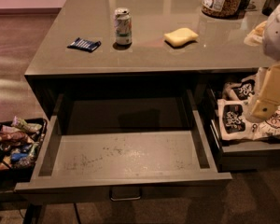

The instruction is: Close top drawer

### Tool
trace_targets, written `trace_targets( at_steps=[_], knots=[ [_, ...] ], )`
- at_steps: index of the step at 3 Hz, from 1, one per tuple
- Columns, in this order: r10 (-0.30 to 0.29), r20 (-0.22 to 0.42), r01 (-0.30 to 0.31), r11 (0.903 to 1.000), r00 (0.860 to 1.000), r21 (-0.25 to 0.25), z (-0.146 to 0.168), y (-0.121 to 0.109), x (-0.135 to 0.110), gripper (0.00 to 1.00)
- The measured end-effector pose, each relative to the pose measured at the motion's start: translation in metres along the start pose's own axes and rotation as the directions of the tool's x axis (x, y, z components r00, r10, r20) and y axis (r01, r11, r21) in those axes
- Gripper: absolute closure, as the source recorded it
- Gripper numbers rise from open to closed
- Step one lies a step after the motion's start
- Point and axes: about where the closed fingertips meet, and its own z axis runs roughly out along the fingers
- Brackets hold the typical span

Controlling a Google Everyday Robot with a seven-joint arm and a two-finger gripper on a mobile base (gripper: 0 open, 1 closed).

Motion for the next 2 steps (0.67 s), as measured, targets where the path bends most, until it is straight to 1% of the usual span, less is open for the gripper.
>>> trace_targets(
  at_steps=[1,2],
  knots=[
    [0.000,0.000,0.000,1.0000,1.000,0.000,0.0000,0.0000,0.0000,0.00],
    [-0.032,0.072,0.031,0.9993,0.997,0.019,-0.0004,-0.0011,0.0014,0.00]
  ],
)
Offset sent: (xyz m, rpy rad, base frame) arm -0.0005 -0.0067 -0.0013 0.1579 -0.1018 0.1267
